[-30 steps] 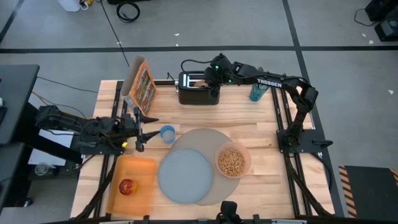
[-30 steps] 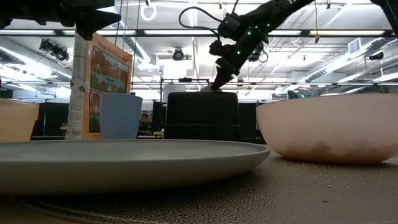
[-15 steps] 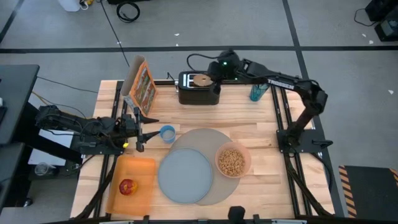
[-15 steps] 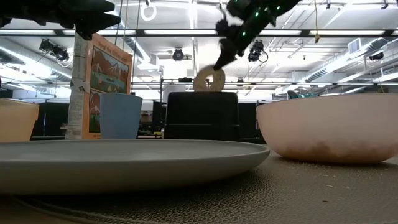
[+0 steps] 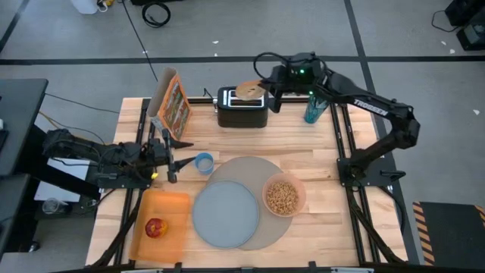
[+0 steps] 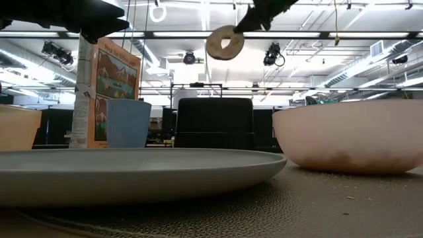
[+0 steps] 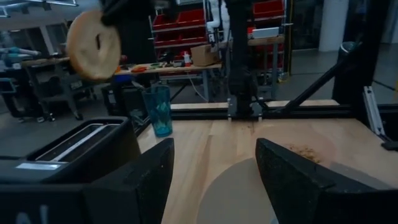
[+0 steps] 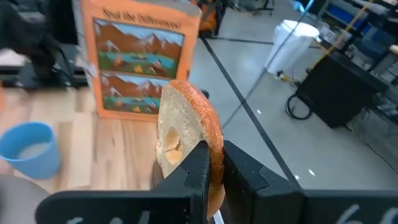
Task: Arrange a breakfast setting
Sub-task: Put the toasted bagel on the blue plate
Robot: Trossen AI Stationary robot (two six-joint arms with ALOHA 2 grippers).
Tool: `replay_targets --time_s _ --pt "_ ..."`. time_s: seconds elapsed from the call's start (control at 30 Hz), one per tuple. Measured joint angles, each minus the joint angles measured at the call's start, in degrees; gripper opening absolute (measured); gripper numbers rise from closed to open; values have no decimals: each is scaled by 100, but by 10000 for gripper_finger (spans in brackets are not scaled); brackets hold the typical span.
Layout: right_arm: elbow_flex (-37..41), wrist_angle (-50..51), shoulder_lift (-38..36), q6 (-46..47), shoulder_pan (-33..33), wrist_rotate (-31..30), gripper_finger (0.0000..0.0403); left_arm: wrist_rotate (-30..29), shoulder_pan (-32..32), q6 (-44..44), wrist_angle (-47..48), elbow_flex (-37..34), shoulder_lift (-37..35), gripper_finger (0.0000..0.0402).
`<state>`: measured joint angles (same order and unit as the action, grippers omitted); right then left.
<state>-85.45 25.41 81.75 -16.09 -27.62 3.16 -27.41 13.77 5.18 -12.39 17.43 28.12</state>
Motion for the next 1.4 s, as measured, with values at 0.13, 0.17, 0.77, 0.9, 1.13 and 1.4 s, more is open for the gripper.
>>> replay_targets --time_s 0.13,0.17,0.77,0.9,1.13,1.4 --pt "0 -11 -68 113 151 316 43 4 -290 -147 -114 0 29 233" --pt "0 1 -68 115 205 373 43 18 -384 -150 -183 0 67 233" --pt "2 -480 612 217 1585 323 43 817 -1324 -325 -616 864 1757 233" --pt "9 -512 825 202 1754 250 43 813 -1435 -485 -1028 874 1990 233" --pt "7 -705 999 187 1955 -136 43 1088 -1579 -637 -1149 870 2300 233" --pt "7 -776 1093 202 2003 -170 43 1088 -1583 -602 -1307 870 2455 207"
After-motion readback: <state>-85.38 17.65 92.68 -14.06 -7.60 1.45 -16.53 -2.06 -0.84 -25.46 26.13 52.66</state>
